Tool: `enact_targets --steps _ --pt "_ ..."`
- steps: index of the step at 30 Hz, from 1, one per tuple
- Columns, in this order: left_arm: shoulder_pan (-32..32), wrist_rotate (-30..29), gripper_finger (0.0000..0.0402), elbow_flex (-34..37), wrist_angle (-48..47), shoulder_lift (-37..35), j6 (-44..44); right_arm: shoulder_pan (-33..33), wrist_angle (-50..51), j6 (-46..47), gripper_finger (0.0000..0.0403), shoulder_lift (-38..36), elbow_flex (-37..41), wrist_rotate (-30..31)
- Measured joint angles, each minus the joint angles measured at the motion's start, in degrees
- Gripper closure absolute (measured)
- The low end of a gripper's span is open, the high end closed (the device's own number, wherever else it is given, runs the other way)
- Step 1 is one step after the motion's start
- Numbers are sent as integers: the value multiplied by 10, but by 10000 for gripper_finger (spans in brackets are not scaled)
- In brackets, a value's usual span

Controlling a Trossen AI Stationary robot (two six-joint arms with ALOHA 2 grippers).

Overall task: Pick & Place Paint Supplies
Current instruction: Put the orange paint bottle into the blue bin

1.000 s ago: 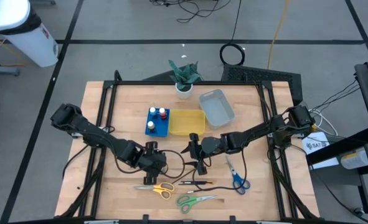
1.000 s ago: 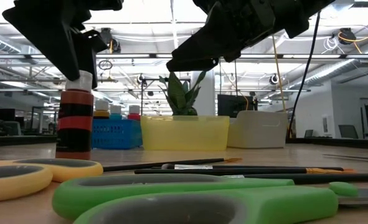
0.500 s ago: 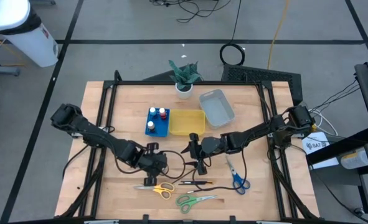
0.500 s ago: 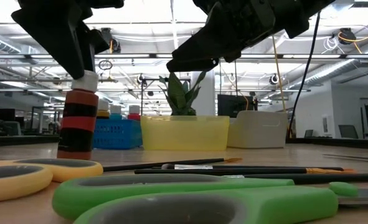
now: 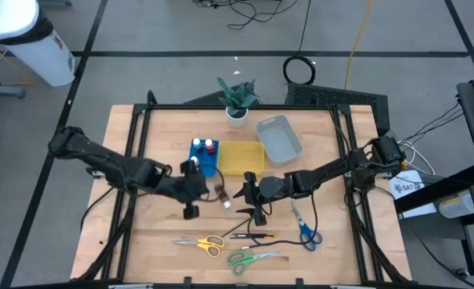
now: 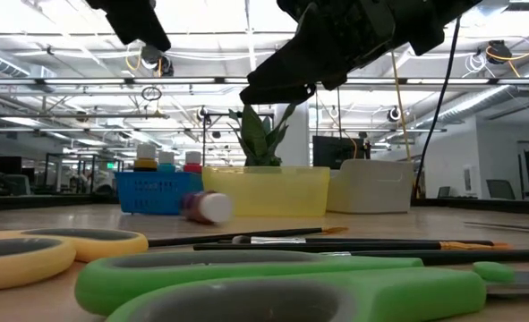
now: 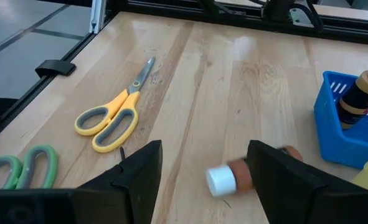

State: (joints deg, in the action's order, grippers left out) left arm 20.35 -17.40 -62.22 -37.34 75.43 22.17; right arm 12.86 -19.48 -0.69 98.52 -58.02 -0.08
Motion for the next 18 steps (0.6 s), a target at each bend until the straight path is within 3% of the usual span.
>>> enact_targets --steps 3,9,18 --pt "-4 13 389 0 3 -3 0 0 18 0 179 0 0 0" --pt "-17 -14 307 0 35 54 -24 0 45 26 179 0 0 16" --pt "-31 -7 217 0 46 109 -25 9 85 107 179 66 2 228"
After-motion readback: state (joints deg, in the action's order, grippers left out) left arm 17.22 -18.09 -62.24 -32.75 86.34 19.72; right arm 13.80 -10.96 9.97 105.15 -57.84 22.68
